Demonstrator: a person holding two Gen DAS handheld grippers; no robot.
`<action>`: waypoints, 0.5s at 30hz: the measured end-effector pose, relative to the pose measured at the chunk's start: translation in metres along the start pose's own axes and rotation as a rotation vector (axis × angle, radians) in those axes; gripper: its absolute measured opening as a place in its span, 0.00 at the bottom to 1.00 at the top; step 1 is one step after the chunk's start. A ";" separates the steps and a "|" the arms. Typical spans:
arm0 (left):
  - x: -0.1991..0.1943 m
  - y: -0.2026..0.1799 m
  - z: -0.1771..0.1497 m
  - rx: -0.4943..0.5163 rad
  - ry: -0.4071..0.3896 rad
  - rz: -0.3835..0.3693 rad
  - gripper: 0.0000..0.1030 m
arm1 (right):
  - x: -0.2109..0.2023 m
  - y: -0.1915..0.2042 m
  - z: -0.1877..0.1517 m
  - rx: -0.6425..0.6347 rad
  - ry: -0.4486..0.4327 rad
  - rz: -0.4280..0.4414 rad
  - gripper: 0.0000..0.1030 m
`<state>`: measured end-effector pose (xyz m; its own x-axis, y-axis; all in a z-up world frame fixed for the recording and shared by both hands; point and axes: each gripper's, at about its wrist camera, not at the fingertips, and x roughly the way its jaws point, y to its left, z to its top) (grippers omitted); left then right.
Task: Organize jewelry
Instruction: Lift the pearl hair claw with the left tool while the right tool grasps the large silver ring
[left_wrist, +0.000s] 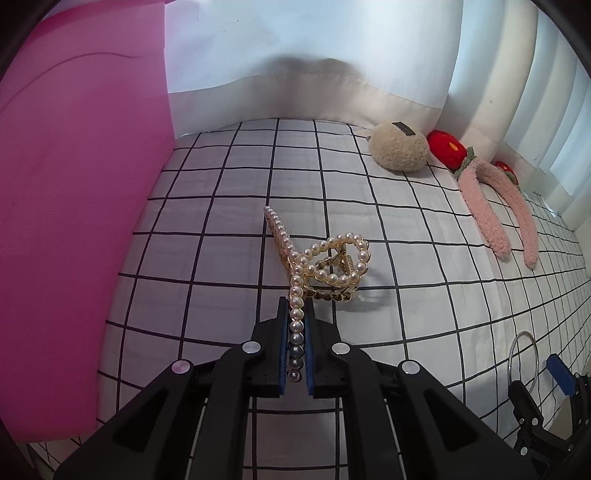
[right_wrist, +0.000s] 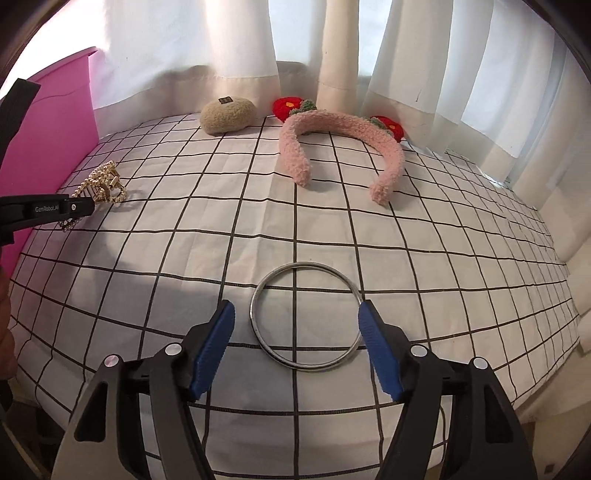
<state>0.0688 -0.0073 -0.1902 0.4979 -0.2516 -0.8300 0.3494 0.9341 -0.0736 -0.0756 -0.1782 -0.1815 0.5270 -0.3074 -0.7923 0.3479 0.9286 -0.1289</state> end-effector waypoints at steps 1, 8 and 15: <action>-0.001 0.000 -0.001 -0.001 0.000 0.001 0.08 | 0.000 -0.002 -0.001 -0.005 0.000 -0.015 0.68; -0.004 0.001 -0.006 0.003 -0.001 0.003 0.08 | 0.012 -0.013 0.002 0.050 0.046 0.002 0.71; -0.004 -0.001 -0.007 0.012 0.003 0.009 0.08 | 0.022 -0.013 0.007 0.066 0.054 0.016 0.80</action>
<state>0.0606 -0.0050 -0.1904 0.4982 -0.2425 -0.8325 0.3542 0.9332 -0.0598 -0.0629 -0.1990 -0.1930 0.4905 -0.2796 -0.8253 0.3914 0.9169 -0.0780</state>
